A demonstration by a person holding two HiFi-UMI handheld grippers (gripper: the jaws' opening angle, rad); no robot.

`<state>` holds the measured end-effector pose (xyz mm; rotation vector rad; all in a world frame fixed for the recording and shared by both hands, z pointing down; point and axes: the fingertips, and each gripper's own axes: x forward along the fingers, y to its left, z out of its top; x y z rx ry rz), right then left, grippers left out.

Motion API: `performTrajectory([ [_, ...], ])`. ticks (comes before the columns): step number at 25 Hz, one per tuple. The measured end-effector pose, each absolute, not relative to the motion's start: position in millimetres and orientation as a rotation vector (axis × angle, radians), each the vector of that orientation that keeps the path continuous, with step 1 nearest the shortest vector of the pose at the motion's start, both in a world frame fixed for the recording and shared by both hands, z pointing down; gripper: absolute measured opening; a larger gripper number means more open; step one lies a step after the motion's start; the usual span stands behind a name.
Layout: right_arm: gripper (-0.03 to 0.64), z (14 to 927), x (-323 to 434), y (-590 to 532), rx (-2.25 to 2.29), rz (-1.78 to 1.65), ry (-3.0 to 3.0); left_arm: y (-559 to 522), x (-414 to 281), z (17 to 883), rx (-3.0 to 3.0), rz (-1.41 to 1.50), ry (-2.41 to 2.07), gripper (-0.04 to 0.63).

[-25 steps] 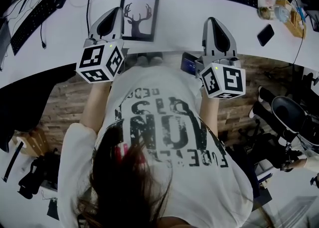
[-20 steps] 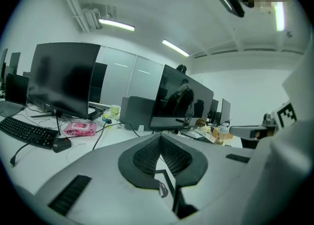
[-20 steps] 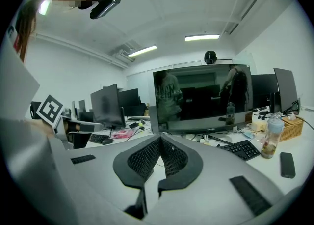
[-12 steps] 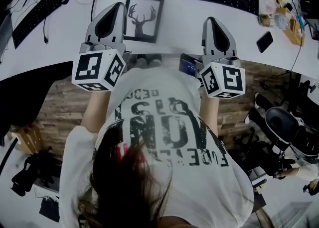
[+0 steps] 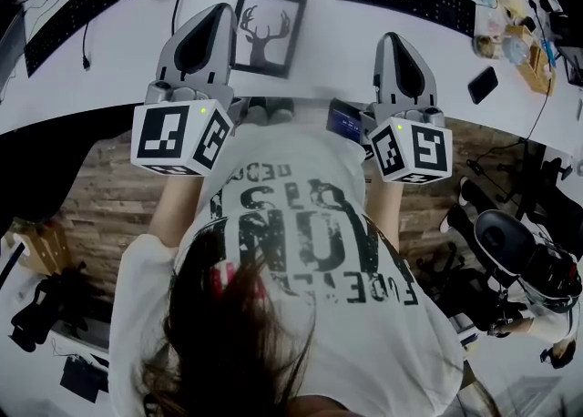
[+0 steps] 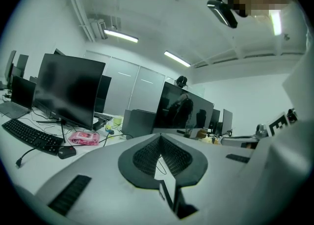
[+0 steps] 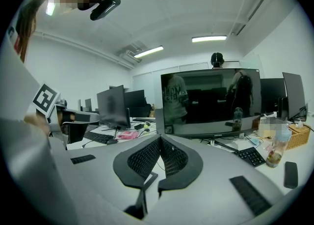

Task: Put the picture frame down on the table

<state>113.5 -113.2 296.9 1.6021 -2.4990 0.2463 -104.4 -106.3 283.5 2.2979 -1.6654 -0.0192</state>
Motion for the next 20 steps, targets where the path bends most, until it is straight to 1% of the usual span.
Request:
performTrajectory([
  [20, 0.0, 304.8, 107.5, -92.5, 1.52, 0.277, -2.53, -68.8, -94.9, 296.1, 2.269, 0.044, -1.687, 0.002],
])
